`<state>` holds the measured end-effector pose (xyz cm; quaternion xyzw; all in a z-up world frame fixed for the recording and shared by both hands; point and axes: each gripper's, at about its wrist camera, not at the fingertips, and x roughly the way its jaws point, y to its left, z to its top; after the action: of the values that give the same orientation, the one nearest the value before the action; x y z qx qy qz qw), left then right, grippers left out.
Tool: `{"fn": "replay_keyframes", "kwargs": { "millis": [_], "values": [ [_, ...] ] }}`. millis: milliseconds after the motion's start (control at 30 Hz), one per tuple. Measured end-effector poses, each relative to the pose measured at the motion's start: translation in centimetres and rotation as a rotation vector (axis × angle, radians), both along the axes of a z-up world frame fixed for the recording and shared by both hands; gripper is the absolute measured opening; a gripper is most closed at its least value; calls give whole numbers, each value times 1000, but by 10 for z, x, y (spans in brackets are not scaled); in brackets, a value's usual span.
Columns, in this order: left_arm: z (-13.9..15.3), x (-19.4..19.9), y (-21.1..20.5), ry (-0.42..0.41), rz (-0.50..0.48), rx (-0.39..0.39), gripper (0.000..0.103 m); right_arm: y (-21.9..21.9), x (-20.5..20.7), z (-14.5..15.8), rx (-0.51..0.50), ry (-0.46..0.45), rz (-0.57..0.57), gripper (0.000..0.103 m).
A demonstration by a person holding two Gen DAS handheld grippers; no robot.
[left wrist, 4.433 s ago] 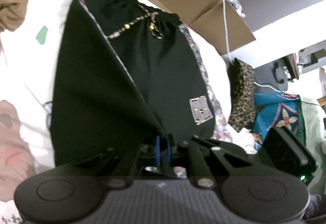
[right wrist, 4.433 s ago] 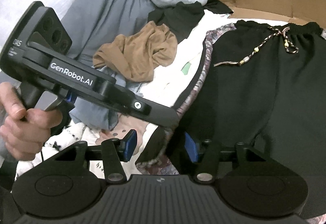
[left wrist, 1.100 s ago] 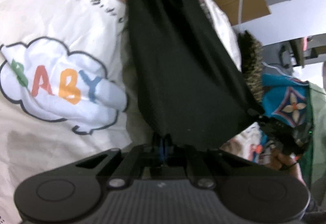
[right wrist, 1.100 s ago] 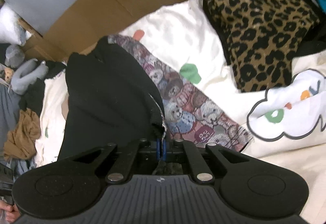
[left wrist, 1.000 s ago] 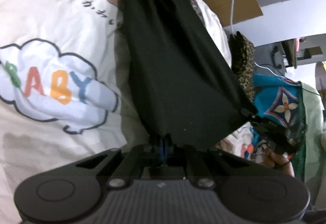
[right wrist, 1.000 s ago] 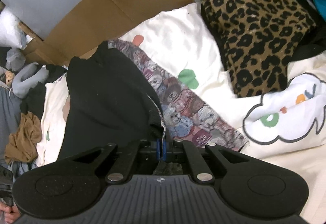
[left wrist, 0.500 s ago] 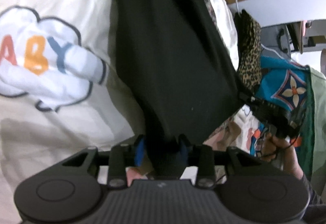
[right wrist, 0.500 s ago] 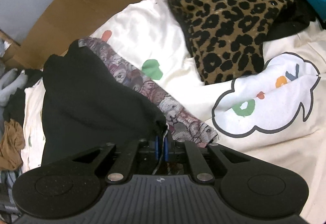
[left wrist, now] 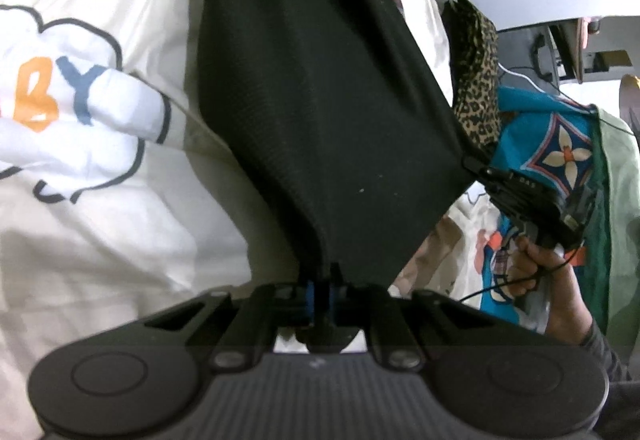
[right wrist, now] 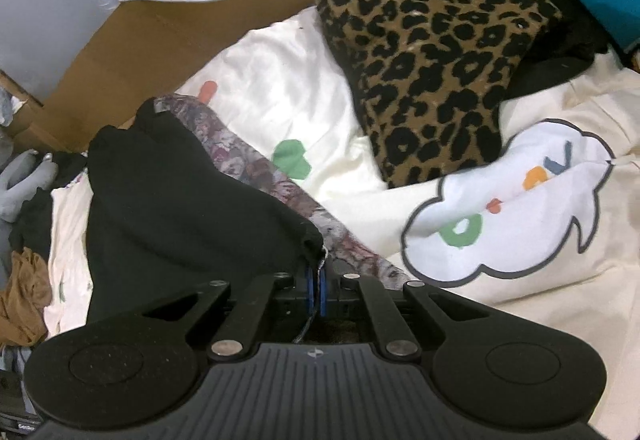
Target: Fold clothes
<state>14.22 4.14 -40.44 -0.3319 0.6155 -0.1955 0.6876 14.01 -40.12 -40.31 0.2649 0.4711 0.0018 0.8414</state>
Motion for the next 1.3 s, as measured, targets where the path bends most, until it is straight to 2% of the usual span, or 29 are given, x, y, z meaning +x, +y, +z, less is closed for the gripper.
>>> {"fn": "replay_keyframes", "kwargs": {
  "millis": [67, 233, 300, 433, 500, 533, 600, 700, 933, 1100, 1200, 1300],
  "values": [
    [-3, 1, -4, 3, -21, 35, 6, -2, -1, -4, -5, 12, -6, 1],
    [-12, 2, -9, 23, -41, 49, 5, -5, -1, -13, -31, 43, -15, 1],
    [-11, 2, -10, 16, -49, 48, 4, -6, -2, -14, -40, 51, -21, 1],
    [-8, 5, -14, 15, -84, 98, 6, -7, -2, -18, -43, 71, -25, 2],
    [-3, 6, -17, 17, -105, 138, 11, -10, -2, -18, -33, 88, -39, 7],
    [0, 6, -16, 18, -114, 156, 12, -11, -2, -17, -27, 97, -48, 13],
    [5, 7, -15, 18, -133, 193, 19, -10, -2, -11, -52, 102, -39, 17],
    [14, 9, -5, 16, -117, 217, 20, -7, -5, 0, -96, 95, -24, 24],
    [34, 16, 24, -3, -42, 282, 20, -5, -11, 16, -92, 56, -53, 24],
    [47, 26, 42, 14, 25, 363, 20, 0, -9, 27, -83, 27, -43, 29],
    [59, 34, 46, -7, 41, 410, 20, 2, -10, 36, -90, -35, -33, 40],
    [65, 47, 46, -3, 42, 444, 20, 10, -8, 34, -99, -36, -7, 40]
  ]
}}
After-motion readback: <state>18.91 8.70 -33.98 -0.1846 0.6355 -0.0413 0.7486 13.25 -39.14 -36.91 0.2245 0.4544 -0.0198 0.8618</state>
